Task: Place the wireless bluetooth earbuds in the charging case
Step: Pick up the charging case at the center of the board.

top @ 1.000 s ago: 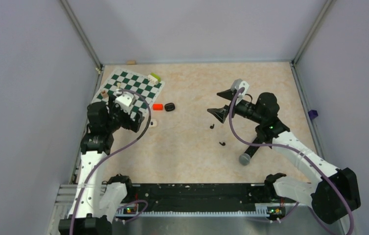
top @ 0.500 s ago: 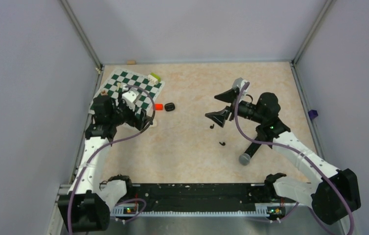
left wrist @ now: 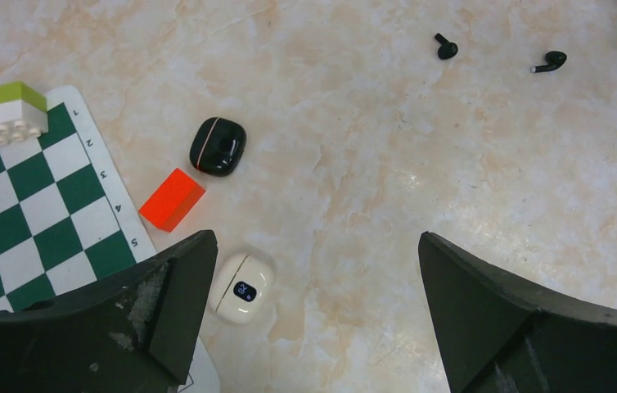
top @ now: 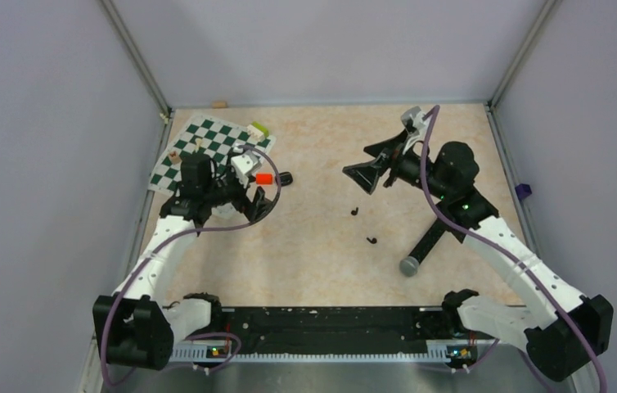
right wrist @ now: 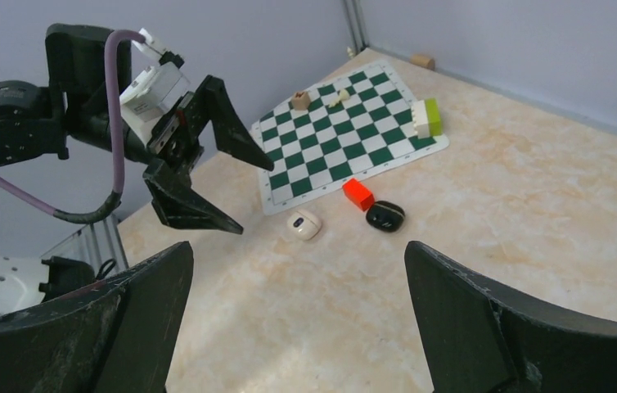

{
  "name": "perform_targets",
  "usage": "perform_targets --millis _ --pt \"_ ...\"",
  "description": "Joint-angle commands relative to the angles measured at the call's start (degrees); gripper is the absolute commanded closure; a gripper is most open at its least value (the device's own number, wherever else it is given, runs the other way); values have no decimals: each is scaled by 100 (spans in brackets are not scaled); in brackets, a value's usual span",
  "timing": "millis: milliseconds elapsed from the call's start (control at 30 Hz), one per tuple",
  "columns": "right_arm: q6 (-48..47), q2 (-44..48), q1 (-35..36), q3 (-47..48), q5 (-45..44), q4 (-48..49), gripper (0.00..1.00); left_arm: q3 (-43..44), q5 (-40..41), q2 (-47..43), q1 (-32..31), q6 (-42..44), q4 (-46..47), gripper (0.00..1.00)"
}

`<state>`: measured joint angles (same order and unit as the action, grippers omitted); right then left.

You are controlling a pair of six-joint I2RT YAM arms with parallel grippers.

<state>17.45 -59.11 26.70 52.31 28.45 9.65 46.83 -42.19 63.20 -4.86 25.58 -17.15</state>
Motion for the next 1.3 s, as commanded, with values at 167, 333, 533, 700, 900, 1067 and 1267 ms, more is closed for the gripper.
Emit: perform_targets --millis 167,333,533,700,900,1067,1267 --pt "21 -335 558 278 86 -410 1 71 329 168 -366 332 240 1" --pt "-16 -431 667 341 -98 -514 1 8 327 110 -383 328 290 1" --pt "-18 -390 743 389 -186 -596 1 12 317 114 -417 286 324 1" --pt "133 -421 736 365 -89 -479 1 30 336 92 -437 274 322 1" --pt "241 -432 745 222 -90 -209 1 -3 336 55 -440 247 344 1" --pt "86 -401 743 215 -649 -236 1 -39 374 40 -458 241 399 1" --pt "-761 -365 600 -175 -1766 74 1 179 575 280 -533 390 416 1"
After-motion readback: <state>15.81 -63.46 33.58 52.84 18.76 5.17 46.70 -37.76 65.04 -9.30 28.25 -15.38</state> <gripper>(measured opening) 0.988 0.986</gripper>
